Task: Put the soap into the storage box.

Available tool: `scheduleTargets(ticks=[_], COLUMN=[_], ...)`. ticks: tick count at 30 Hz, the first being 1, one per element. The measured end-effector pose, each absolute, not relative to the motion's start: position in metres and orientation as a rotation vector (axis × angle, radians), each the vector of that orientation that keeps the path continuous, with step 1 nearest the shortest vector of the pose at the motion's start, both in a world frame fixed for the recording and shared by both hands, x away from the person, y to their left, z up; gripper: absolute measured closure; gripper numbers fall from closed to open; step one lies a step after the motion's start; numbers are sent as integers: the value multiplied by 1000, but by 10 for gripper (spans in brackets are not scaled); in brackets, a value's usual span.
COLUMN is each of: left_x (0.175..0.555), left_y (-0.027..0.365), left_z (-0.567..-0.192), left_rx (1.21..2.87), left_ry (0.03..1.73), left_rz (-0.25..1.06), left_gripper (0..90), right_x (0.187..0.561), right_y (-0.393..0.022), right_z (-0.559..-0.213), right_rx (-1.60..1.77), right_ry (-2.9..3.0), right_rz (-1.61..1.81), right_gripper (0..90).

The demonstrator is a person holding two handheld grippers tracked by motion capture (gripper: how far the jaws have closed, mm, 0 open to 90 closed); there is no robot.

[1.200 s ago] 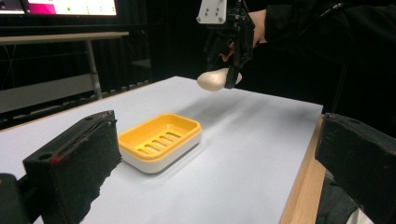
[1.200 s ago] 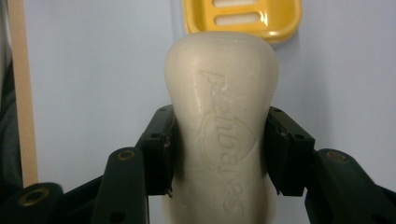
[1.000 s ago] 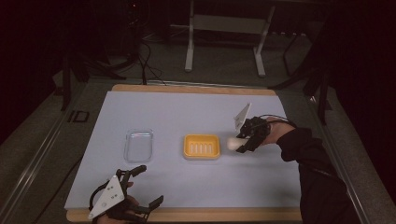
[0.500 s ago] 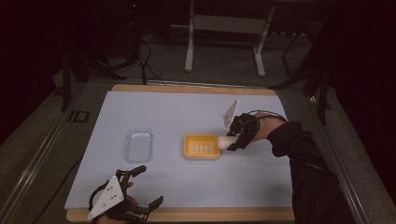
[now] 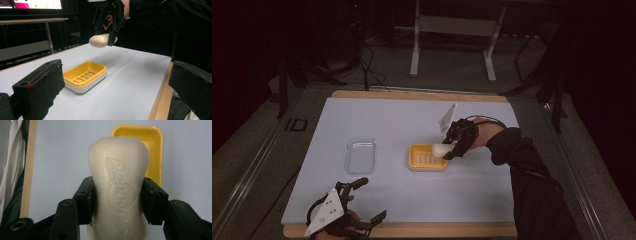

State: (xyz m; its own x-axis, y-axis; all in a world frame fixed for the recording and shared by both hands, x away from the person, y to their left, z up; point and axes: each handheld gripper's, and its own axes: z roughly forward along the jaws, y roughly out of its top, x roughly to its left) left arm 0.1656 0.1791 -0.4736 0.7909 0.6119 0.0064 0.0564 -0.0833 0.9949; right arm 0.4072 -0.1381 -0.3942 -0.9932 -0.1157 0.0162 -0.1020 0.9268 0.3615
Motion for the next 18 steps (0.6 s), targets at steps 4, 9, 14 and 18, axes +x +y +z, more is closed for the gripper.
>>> scheduleTargets(ticks=[4,9,14,18], left_x=[165,165,165,165], left_y=[179,179,179,179], left_z=[-474,-474,-474,-473], left_rx=[1609,1609,1609,1605], left_ry=[543,543,542,539], left_rz=[502,500,496,494], left_gripper=[2,1,2,2], right_x=[409,409,411,414], right_y=[-132,-125,-122,-121], right_z=[-393,-391,-389,-388], right_rx=[182,189,197,208], right_ry=[-3046,-3033,-3008,-2981], right_rz=[-603,-674,-750,-820], right_gripper=[496,497,496,496])
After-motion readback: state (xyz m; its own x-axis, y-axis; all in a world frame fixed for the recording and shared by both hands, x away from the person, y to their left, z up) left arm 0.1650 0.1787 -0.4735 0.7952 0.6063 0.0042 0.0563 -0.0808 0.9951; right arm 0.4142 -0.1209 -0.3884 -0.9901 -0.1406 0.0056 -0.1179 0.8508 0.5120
